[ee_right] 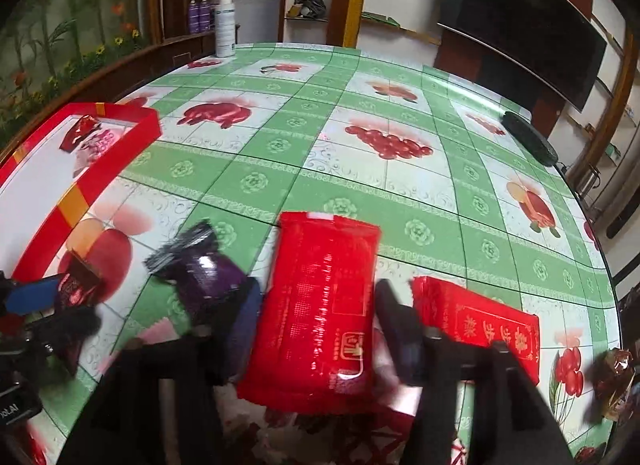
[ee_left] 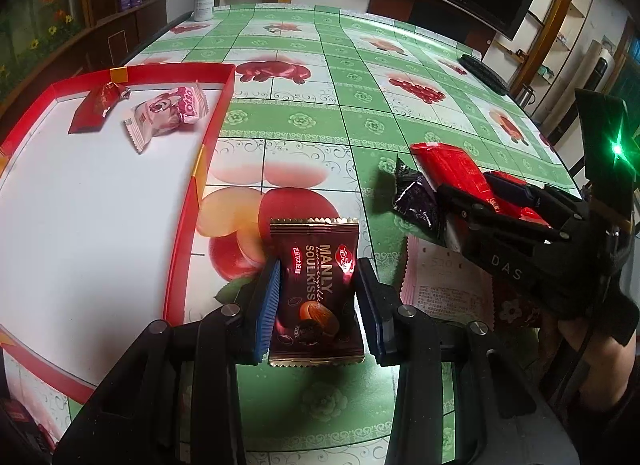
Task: Organize snacks
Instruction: 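Lift both held packets up from the table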
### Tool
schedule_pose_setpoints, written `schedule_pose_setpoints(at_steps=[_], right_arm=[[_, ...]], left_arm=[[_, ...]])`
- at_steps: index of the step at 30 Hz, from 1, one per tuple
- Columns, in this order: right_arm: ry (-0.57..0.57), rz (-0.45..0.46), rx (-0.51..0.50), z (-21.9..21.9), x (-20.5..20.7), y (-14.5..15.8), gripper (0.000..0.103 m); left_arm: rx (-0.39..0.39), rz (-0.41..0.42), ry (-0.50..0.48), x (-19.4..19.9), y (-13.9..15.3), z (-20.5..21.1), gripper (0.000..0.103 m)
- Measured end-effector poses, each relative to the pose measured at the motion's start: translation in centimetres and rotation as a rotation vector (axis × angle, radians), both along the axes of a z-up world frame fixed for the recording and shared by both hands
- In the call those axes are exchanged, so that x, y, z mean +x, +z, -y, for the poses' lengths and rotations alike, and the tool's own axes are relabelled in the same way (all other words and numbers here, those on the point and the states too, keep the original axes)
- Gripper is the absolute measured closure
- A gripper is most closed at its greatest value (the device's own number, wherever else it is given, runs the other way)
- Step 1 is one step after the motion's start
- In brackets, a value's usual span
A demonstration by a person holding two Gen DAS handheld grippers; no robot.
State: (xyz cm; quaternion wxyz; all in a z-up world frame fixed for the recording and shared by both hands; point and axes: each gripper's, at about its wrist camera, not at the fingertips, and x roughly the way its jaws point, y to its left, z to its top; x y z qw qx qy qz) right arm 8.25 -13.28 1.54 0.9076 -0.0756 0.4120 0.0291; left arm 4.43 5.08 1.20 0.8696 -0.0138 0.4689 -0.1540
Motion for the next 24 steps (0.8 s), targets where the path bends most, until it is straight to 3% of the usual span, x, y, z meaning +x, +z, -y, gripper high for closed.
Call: schedule_pose_setpoints(at_steps=[3, 6, 9, 16, 24], right_arm=[[0.003, 0.015, -0.009, -0.1, -0.2, 0.2, 0.05], [0.014, 0.019, 0.118, 1.1, -0.3, 0.9, 0.05], [0.026, 0.055, 0.179, 1.5, -0.6, 1.6, 0.05], [0.045, 0.136, 0.217, 1.1, -1.4, 3.1, 0.05], [0.06, 0.137, 0.218, 0.8, -1.4, 3.2, 0.05]], left_arm=[[-0.009, 0.001, 0.001, 0.0, 0.0, -0.1, 0.067], [-0.038, -0.001, 0.006, -0.1, 0.0, -0.3, 0.067], [-0.052, 0.015, 0.013, -0.4, 0.3, -0.6, 0.067], [-0.075, 0.04, 0.032, -0.9, 1.1, -1.1, 0.067], [-0.112, 0.076, 0.032, -1.9, 1.9, -1.1, 0.067]])
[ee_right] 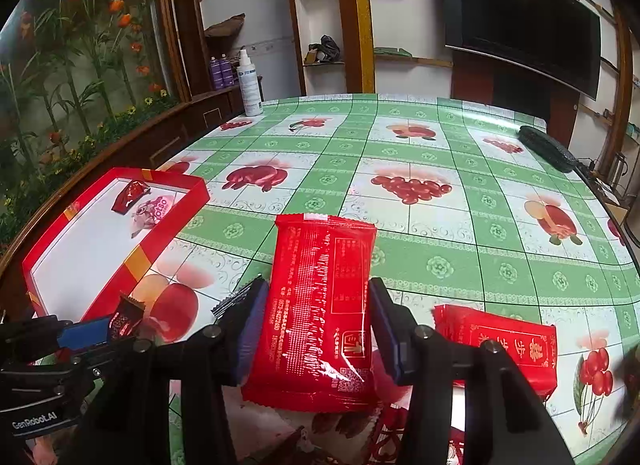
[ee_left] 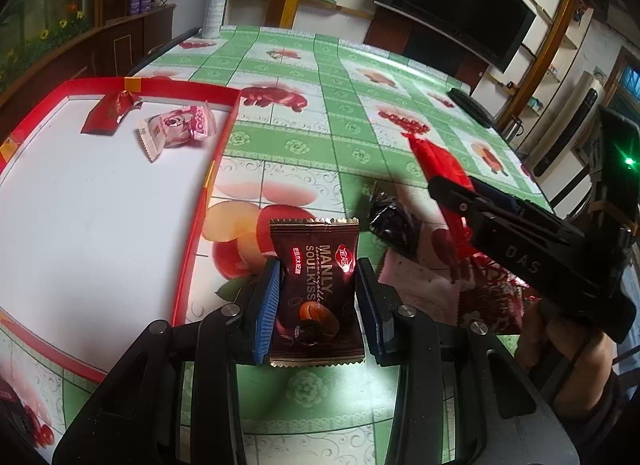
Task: Organize snacks
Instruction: 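Lift both held packets up from the table, then carry both held packets toward the red-rimmed white tray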
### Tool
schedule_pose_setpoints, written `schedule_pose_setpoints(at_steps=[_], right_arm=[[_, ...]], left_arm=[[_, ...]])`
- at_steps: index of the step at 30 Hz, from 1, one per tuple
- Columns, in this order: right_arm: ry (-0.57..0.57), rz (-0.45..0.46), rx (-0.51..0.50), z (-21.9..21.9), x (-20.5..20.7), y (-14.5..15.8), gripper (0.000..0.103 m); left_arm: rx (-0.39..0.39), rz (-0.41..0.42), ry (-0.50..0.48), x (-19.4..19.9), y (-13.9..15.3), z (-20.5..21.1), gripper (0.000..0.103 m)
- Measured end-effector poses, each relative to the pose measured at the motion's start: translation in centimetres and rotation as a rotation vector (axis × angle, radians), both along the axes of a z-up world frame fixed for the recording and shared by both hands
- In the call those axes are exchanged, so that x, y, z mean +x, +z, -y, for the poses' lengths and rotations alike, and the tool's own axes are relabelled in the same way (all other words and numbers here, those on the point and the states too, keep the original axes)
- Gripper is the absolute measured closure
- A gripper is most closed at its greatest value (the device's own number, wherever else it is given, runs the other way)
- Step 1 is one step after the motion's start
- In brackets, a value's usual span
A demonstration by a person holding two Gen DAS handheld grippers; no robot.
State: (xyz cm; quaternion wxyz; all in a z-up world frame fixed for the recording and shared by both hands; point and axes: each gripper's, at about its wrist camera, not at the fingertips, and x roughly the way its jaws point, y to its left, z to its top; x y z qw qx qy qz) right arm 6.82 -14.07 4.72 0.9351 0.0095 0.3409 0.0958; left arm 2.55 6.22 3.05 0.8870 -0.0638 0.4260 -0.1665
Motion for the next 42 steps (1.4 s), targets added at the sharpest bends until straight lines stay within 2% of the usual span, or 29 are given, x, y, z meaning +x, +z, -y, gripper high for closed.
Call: schedule_pose_setpoints(at_steps=[11, 15, 42], right_arm=[[0.007, 0.029, 0.012, 0.0, -0.5, 0.6, 0.05], [0.011, 0.031, 0.011, -0.1, -0.6, 0.6, 0.05], [0.027, 0.031, 0.006, -0.8, -0.9, 0.3, 0.05]], left_arm=[[-0.035, 0.088, 0.079, -0.8, 1.5, -1.9, 0.067], [-0.056, 0.088, 0.105, -0.7, 1.7, -2.7, 0.067], [-0.051, 0.12, 0.116, -0.7, 3.3, -3.4, 0.067]])
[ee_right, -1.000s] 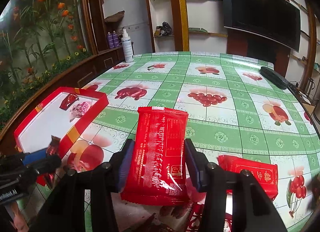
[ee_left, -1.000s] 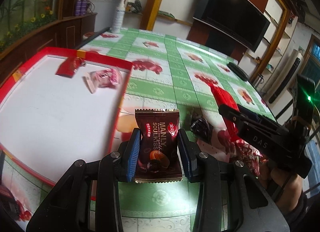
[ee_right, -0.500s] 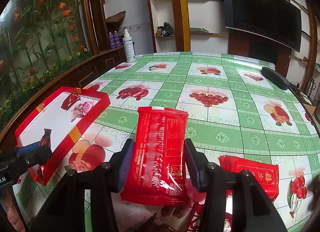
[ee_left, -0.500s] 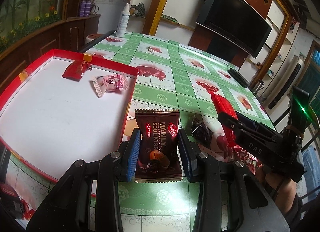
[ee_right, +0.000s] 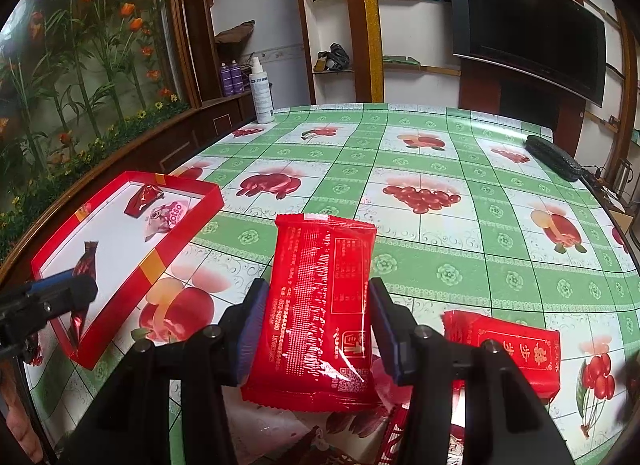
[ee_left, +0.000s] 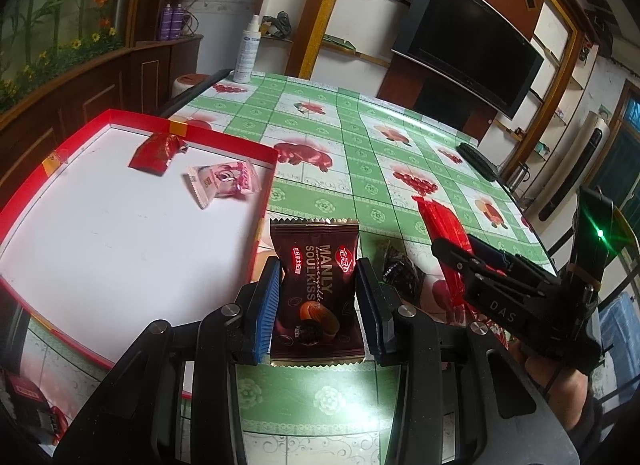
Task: Organize snacks
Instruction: 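Carry both held packets toward the red-rimmed white tray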
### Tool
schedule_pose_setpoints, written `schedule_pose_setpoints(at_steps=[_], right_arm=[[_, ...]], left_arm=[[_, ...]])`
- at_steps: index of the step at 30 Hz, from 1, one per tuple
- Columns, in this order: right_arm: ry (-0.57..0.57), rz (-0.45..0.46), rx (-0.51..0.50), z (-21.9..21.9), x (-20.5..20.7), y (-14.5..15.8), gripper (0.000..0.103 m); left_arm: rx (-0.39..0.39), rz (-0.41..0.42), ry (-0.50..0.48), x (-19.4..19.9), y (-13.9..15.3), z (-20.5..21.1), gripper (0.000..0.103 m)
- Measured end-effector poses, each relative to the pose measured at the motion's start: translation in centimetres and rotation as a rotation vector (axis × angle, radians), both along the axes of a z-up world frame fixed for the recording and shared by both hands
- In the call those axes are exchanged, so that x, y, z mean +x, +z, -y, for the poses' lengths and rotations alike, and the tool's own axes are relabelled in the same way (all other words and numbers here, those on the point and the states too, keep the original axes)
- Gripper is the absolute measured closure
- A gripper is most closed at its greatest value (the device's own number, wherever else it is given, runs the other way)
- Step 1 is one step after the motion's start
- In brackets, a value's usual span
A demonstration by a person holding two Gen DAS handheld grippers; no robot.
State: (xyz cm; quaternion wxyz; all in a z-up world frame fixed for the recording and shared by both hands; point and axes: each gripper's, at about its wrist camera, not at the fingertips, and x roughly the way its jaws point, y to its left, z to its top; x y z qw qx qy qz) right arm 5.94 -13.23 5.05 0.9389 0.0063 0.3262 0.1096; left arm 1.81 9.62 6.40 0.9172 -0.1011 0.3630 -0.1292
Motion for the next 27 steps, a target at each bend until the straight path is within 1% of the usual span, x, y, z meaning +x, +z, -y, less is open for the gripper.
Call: schedule_pose_setpoints(at_steps=[13, 27], right_arm=[[0.015, -0.002, -0.004, -0.5, -0.1, -0.1, 0.05], [0.019, 0.002, -0.004, -0.6, -0.1, 0.0, 0.05]], left_arm=[[-0.004, 0.013, 0.068, 0.5, 0.6, -2.4, 0.066], [-0.004, 0.013, 0.102, 0.4, 0.7, -3.8, 0.066]])
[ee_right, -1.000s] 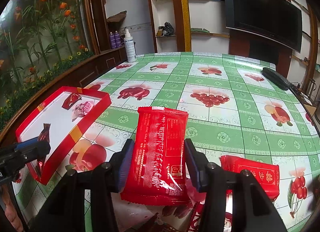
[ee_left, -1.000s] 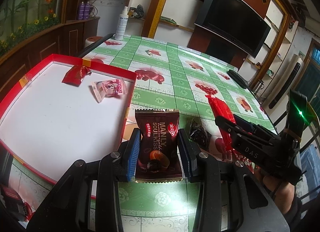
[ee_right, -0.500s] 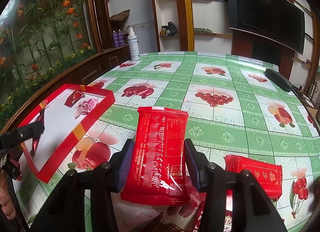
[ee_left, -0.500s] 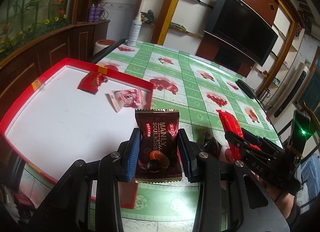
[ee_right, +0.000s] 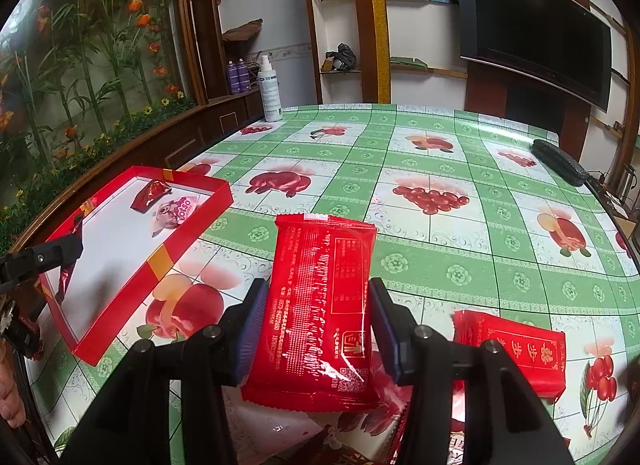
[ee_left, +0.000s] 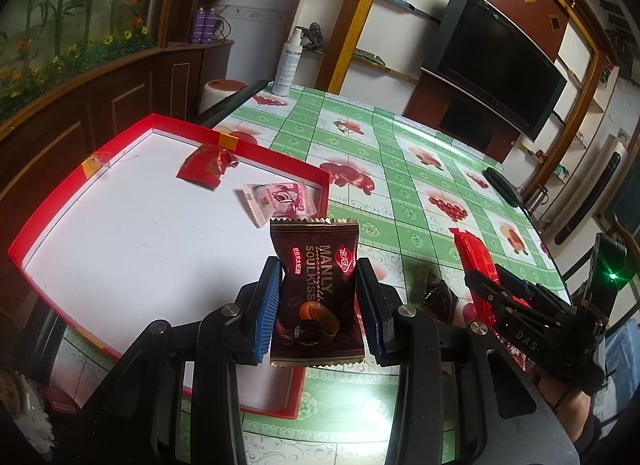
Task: Organize snacks
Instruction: 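Carry both held packets toward the red-rimmed white tray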
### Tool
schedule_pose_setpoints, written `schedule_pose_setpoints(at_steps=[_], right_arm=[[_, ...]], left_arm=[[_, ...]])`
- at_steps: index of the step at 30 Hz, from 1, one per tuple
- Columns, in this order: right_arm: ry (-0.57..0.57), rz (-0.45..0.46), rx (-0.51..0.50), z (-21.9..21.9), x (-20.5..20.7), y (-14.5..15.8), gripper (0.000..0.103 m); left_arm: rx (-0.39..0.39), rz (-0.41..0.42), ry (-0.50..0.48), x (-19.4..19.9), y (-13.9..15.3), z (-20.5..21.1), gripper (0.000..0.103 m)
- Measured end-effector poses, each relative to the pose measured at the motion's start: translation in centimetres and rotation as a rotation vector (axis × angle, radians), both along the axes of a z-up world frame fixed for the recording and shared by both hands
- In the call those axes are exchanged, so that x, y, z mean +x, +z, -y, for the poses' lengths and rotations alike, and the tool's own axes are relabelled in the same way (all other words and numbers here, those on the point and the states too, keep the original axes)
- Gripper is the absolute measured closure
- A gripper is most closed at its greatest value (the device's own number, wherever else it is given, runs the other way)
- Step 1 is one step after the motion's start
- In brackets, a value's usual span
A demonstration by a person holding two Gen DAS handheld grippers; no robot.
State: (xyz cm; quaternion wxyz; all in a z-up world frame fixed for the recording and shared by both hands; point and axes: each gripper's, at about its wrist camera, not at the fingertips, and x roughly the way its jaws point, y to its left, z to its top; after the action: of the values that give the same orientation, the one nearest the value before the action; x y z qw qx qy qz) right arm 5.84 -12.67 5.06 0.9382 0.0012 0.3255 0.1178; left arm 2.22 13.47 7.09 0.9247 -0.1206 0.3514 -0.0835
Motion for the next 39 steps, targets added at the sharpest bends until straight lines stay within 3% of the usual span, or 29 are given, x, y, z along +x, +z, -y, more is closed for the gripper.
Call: schedule_pose_setpoints(at_steps=[12, 24, 39], right_arm=[[0.016, -0.002, -0.009, -0.8, -0.2, 0.6, 0.05], [0.148, -0.139, 0.129, -1.3, 1.1, 2.9, 0.05], [0.39, -0.333, 0.213, -11.3, 6.1, 2.9, 0.05]], left_arm=[[0.0, 0.008, 0.005, 0.3, 0.7, -0.3, 0.066], [0.015, 0.004, 0.088, 2.0, 0.8, -2.6, 0.066], [-0.003, -0.084, 0.189, 3.0, -2.6, -6.0, 0.066]])
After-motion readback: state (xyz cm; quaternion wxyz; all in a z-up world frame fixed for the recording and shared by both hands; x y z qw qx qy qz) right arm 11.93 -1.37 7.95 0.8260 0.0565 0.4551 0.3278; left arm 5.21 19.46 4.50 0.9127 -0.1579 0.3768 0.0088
